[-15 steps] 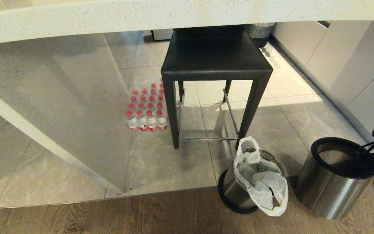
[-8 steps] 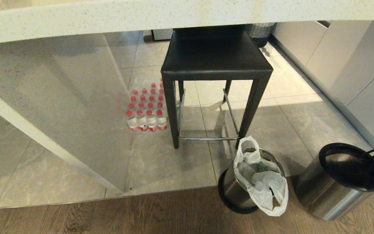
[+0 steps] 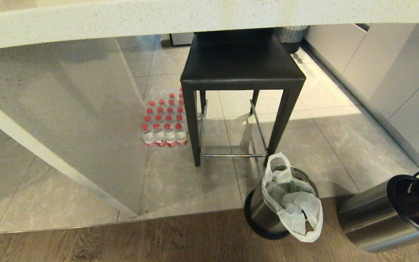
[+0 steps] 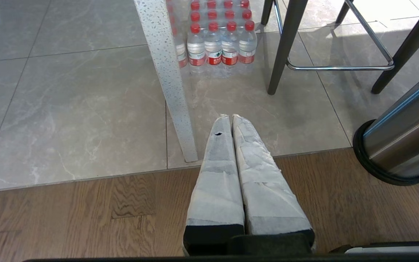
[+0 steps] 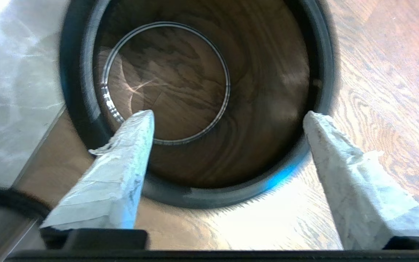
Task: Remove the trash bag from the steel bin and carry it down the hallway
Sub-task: Place the outer trash can on the ground, then pick up the trash bag
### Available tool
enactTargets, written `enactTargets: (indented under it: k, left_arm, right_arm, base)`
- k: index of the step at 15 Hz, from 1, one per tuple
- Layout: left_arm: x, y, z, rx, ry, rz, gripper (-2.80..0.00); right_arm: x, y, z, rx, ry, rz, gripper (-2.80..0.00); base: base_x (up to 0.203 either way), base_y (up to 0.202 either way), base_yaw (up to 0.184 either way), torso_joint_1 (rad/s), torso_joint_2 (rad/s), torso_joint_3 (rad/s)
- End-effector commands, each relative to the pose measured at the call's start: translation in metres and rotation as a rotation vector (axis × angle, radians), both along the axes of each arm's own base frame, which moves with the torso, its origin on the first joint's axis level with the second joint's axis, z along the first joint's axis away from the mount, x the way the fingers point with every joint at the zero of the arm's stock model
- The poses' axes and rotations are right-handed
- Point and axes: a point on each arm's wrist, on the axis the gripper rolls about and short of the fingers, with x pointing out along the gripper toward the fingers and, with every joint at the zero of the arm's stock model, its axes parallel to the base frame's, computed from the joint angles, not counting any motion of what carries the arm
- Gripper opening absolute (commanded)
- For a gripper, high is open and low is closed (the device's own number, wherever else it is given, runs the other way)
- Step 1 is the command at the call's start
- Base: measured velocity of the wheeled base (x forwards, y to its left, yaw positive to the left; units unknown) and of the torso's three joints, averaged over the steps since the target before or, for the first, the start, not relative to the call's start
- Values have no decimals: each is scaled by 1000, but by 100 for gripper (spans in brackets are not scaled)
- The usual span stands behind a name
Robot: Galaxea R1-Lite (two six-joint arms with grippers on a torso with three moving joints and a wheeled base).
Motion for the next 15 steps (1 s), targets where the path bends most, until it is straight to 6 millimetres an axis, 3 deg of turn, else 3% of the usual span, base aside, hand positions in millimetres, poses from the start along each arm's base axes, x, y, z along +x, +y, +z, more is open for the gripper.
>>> enactTargets:
  k: [1, 2, 5, 8, 11, 15]
  left_arm:
    - [0, 0, 0, 0, 0, 0, -280]
    - [0, 0, 0, 0, 0, 0, -280]
    - [0, 0, 0, 0, 0, 0, -280]
    - [0, 0, 0, 0, 0, 0, -280]
    - [0, 0, 0, 0, 0, 0, -280]
    - [0, 0, 0, 0, 0, 0, -280]
  right_arm:
    - [-14, 28, 35, -40, -45, 58, 0]
    - [-21, 47, 39, -40, -29, 109, -280]
    - [-28, 108, 44, -24, 61, 290, -280]
    - [-54, 159, 50, -20, 200, 428, -280]
    - [-83, 192, 46, 8, 306, 558, -280]
    - [-98, 220, 33, 83, 354, 782, -280]
  base:
    - [0, 0, 0, 0, 0, 0]
    - [0, 0, 0, 0, 0, 0]
    - [0, 0, 0, 0, 0, 0]
    - [0, 0, 0, 0, 0, 0]
    - [0, 0, 0, 0, 0, 0]
    - [0, 0, 0, 0, 0, 0]
